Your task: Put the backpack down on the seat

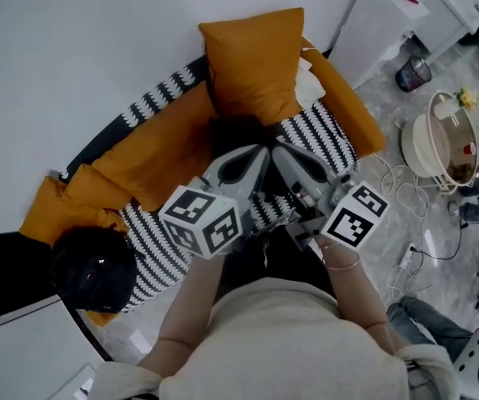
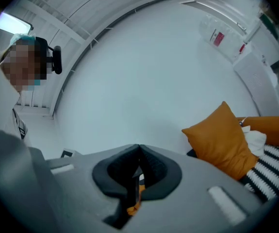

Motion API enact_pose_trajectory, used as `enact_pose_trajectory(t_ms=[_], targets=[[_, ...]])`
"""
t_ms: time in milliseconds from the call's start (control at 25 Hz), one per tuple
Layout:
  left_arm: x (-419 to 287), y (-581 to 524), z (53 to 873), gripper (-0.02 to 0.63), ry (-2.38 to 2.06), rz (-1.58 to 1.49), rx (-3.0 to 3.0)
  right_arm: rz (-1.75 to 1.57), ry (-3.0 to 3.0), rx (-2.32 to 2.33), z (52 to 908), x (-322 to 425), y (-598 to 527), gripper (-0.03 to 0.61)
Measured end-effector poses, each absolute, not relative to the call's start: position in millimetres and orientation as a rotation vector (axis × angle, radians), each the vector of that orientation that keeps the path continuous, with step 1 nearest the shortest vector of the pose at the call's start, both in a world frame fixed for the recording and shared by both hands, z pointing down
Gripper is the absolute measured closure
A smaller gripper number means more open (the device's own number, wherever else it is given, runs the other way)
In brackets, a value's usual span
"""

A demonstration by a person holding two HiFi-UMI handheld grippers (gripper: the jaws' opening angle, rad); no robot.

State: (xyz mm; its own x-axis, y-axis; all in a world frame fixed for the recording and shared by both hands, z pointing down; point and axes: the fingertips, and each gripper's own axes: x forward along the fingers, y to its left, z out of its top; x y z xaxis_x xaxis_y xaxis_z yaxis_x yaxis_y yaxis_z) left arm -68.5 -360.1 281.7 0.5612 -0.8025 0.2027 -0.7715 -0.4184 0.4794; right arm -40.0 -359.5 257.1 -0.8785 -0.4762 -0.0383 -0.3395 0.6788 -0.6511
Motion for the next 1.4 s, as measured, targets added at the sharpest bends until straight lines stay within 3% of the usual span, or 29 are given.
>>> enact_pose_trajectory(t_ms=[520, 1400], targets=[[-82, -349, 253, 0.606, -1.323, -0.091, 2.307, -0.830, 2.762, -0.588, 218, -47, -353, 0.575], [-86, -346, 254, 0.607, -1.361, -0.040, 2.326, -0.810, 2.838, -0.551, 223, -64, -346, 0.575]])
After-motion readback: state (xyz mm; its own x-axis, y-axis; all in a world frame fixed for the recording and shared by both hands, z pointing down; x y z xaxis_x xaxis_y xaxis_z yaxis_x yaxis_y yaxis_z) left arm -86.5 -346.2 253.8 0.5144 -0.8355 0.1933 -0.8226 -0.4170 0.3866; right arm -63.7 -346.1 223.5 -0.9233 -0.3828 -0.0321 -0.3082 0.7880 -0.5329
